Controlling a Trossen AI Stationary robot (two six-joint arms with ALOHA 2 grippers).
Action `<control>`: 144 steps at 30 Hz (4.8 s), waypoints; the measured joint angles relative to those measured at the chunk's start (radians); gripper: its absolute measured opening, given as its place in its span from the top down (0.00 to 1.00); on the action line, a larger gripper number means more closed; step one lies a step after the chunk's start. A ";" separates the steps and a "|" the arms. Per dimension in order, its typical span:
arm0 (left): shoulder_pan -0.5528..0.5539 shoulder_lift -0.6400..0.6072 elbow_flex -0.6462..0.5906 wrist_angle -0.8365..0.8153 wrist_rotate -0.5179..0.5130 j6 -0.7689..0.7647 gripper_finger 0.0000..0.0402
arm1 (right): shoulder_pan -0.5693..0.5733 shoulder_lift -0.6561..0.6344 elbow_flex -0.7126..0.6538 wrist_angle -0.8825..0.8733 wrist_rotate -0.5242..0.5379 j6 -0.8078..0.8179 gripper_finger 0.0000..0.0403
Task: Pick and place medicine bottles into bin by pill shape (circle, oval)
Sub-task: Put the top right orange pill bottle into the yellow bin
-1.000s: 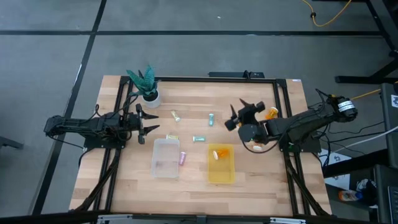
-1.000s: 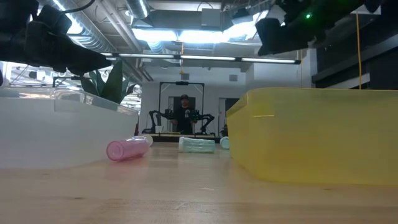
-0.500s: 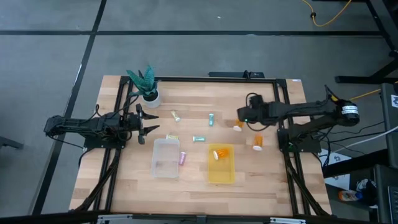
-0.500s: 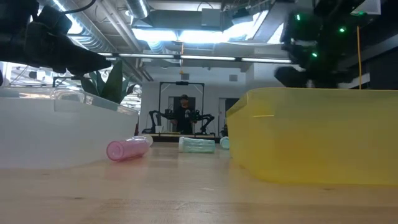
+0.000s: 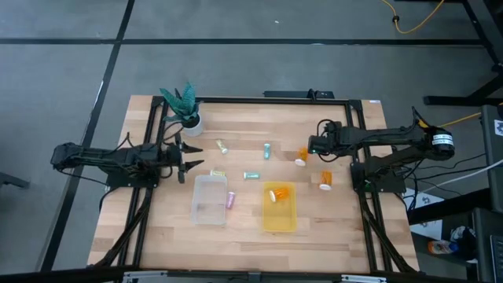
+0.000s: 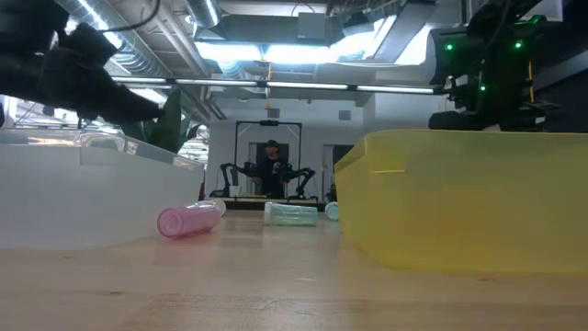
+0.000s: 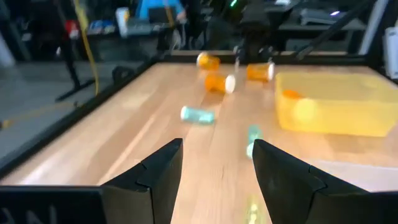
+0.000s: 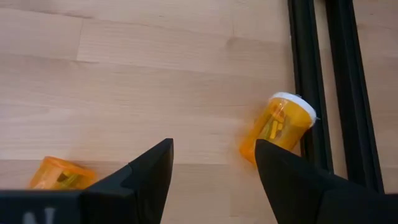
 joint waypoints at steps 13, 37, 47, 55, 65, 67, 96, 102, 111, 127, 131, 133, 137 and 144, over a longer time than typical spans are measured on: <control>0.028 0.205 0.000 0.016 -0.167 -0.156 0.53 | 0.000 0.000 0.000 -0.016 -0.067 -0.002 0.43; 0.034 0.219 0.000 0.015 -0.161 -0.147 0.53 | -0.231 0.073 -0.011 -0.120 -0.119 0.163 0.43; 0.034 0.219 0.000 0.015 -0.161 -0.094 0.53 | -0.267 0.110 -0.110 0.018 -0.170 0.166 0.43; 0.034 0.219 0.000 0.015 -0.161 -0.094 0.53 | -0.267 0.110 -0.194 0.124 -0.151 0.237 0.43; 0.034 0.219 0.000 0.015 -0.161 -0.094 0.53 | -0.267 0.109 -0.230 0.189 -0.066 0.288 0.43; 0.034 0.219 0.000 0.015 -0.161 -0.094 0.53 | -0.267 0.109 -0.230 0.189 -0.066 0.285 0.43; 0.034 0.219 0.000 0.015 -0.162 -0.092 0.53 | -0.248 0.108 -0.230 0.336 -0.051 0.044 0.52; 0.034 0.219 0.000 0.015 -0.162 -0.044 0.53 | -0.197 0.062 -0.223 0.560 -0.070 -0.172 0.57; 0.034 0.219 0.000 0.015 -0.162 -0.039 0.53 | -0.060 -0.054 -0.097 0.691 -0.179 -0.462 0.54; 0.034 0.219 0.000 0.015 -0.162 -0.041 0.53 | 0.345 -0.055 -0.071 0.901 -0.487 -0.628 0.54; 0.034 0.219 0.000 0.015 -0.162 -0.041 0.53 | 0.418 -0.055 -0.071 0.932 -0.461 -0.629 0.53; 0.034 0.219 0.000 0.015 -0.162 -0.041 0.53 | 0.447 -0.055 -0.071 0.949 -0.459 -0.629 0.53; 0.034 0.219 0.000 0.015 -0.162 -0.041 0.53 | 0.490 -0.055 -0.071 0.971 -0.460 -0.627 0.53; 0.034 0.219 0.000 0.015 -0.162 -0.041 0.53 | 0.521 -0.055 -0.072 1.033 -0.407 -0.628 0.47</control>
